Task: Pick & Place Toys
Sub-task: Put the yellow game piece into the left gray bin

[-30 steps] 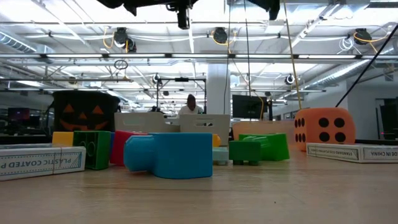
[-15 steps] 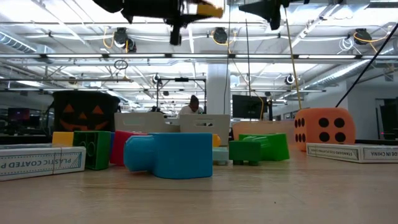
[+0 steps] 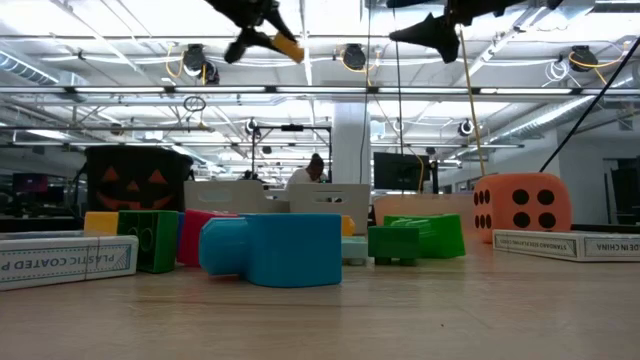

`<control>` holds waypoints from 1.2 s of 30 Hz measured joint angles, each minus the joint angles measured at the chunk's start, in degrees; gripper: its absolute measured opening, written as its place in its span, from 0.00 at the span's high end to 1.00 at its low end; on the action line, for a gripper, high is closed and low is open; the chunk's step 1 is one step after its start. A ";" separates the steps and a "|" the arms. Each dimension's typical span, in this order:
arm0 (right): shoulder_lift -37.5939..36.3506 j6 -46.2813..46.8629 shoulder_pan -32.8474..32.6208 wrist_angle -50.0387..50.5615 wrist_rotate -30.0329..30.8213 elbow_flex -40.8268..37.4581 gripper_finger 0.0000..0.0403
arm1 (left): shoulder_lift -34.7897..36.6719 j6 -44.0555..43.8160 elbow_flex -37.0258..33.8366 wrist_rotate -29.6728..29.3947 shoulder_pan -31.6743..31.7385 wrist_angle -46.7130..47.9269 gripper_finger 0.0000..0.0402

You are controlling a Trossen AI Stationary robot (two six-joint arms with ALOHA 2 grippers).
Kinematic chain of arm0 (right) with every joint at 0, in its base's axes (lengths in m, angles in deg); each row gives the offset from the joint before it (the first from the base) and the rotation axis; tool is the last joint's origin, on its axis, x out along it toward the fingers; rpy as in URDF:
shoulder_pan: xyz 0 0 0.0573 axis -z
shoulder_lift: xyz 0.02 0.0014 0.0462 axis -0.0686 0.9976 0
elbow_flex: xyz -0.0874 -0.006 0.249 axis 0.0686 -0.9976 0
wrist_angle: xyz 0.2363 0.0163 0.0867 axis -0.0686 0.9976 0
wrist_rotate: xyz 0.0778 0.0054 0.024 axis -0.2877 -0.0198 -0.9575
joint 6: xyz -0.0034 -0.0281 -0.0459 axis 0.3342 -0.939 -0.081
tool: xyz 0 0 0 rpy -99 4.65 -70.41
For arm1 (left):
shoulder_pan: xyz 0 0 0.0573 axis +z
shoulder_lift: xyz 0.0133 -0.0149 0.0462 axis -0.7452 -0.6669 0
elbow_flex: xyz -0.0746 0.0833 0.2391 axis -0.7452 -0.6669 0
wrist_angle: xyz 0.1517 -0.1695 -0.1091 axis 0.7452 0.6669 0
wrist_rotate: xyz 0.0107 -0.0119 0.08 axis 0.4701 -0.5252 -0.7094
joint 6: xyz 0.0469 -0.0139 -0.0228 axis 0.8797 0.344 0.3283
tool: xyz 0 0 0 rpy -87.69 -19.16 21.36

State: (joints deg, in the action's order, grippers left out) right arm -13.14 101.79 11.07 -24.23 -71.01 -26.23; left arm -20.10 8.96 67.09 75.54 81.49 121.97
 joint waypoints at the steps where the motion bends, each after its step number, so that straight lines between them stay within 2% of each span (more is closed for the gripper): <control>1: 0.00 0.02 0.00 0.48 -0.03 0.00 0.38 | 0.00 0.35 1.55 -1.39 0.69 2.67 0.77; 5: 0.00 -0.07 0.04 0.78 -3.24 0.00 0.38 | -0.01 1.68 5.50 -3.91 3.07 11.94 0.77; 11: 0.00 -0.41 0.49 2.84 -6.25 0.00 0.38 | -1.64 0.96 5.51 -6.37 4.49 21.65 0.77; 20: 0.02 -0.51 3.10 7.45 -6.20 -0.04 0.38 | -10.35 2.51 5.45 -5.09 5.80 23.77 0.77; 29: 0.02 -0.49 5.93 7.45 -5.85 -0.04 0.38 | -18.06 9.63 5.48 -3.52 10.04 27.18 0.77; 36: 0.37 2.56 9.10 5.41 -5.77 -1.43 0.38 | -23.80 22.80 10.17 -10.12 10.72 34.71 0.77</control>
State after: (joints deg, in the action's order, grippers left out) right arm -12.76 104.35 20.17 -18.82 -76.78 -27.66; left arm -43.90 31.77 77.27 65.43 92.20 156.68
